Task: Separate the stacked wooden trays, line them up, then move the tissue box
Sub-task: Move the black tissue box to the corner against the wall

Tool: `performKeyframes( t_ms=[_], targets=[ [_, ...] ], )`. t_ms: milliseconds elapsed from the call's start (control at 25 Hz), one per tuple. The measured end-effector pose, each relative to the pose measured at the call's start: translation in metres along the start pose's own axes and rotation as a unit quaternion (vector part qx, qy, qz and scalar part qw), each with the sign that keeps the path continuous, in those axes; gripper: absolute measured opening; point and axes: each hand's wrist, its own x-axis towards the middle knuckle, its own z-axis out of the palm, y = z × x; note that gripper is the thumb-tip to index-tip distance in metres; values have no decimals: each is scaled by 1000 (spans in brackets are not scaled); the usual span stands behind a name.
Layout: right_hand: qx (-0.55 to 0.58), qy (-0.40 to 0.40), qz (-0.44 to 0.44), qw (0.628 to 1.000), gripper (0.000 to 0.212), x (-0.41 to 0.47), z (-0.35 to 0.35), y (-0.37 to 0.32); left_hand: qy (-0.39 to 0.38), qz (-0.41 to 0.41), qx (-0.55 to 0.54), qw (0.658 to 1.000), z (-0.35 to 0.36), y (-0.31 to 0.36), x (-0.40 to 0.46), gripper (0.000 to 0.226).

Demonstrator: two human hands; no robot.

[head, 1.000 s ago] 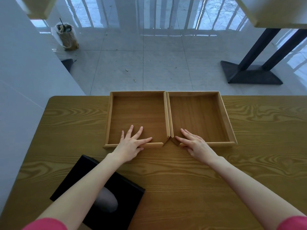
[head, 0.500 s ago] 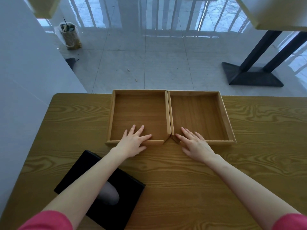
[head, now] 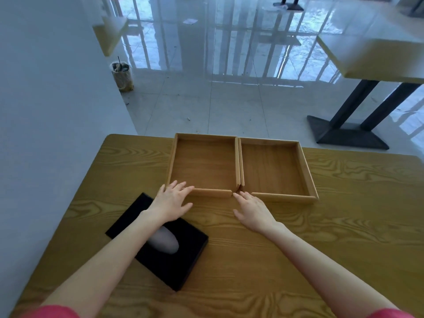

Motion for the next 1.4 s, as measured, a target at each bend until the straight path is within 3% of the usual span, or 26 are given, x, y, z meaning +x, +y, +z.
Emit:
performKeyframes(
  t_ms=[240,400,520,680,1000,1240,1400],
  targets=[
    [203,-61,53,976,57,-30,33,-49,39,-74,9,996,12,-39,-41,64],
    [262,-84,99,956,57,-36,60,-69,45,-142,-43,988,19,-64,-57,75],
    [306,-63,127,941,48,-44,72,-79,31,-176,-105,978,29,-76,-68,79],
    [369,-28,171,913,47,-49,83,-82,90,-199,-134,966,36,-73,-80,68],
    [397,20,157,904,38,-59,81,-79,119,-265,-111,951,51,-58,-110,57],
    [393,-54,172,902,49,-75,84,-84,130,-301,-143,934,65,-51,-128,62],
    [405,-41,175,896,48,-75,86,-86,133,-295,-181,929,65,-54,-129,62]
  ],
)
